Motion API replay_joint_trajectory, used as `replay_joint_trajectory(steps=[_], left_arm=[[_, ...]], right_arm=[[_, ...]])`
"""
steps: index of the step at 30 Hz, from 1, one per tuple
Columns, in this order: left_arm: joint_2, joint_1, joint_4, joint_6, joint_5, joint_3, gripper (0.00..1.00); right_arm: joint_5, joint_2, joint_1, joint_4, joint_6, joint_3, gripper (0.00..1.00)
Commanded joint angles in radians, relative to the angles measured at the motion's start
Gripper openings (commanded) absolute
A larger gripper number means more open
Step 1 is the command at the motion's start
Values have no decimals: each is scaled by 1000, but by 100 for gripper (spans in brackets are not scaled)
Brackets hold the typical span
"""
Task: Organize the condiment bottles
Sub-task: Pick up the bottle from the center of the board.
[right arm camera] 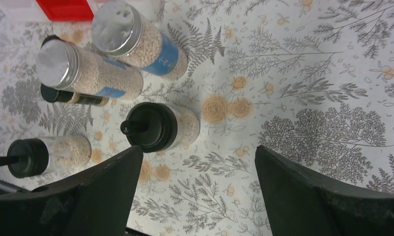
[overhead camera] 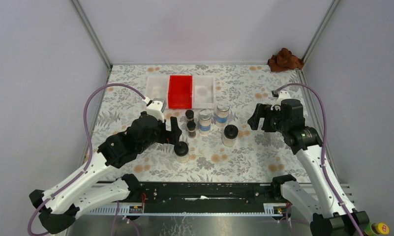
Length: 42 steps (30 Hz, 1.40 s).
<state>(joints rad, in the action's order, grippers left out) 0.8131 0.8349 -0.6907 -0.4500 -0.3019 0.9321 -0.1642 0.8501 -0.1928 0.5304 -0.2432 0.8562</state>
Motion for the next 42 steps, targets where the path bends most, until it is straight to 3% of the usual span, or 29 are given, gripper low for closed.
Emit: replay_joint_trajectory(steps=[1, 17, 26, 42], left_arm=[[-6, 1, 2, -9, 24, -22, 99], [-10, 4, 24, 8, -3, -38, 99], [-28, 4, 18, 29, -9, -38, 99], [-28, 4, 6, 55, -30, -30, 99]], right_arm=[[-53, 46, -40, 74, 66, 66, 91], [356, 275, -567, 181, 43, 220, 90], [508, 294, -607, 153, 40, 155, 92], [483, 421, -607, 11, 59, 104, 95]])
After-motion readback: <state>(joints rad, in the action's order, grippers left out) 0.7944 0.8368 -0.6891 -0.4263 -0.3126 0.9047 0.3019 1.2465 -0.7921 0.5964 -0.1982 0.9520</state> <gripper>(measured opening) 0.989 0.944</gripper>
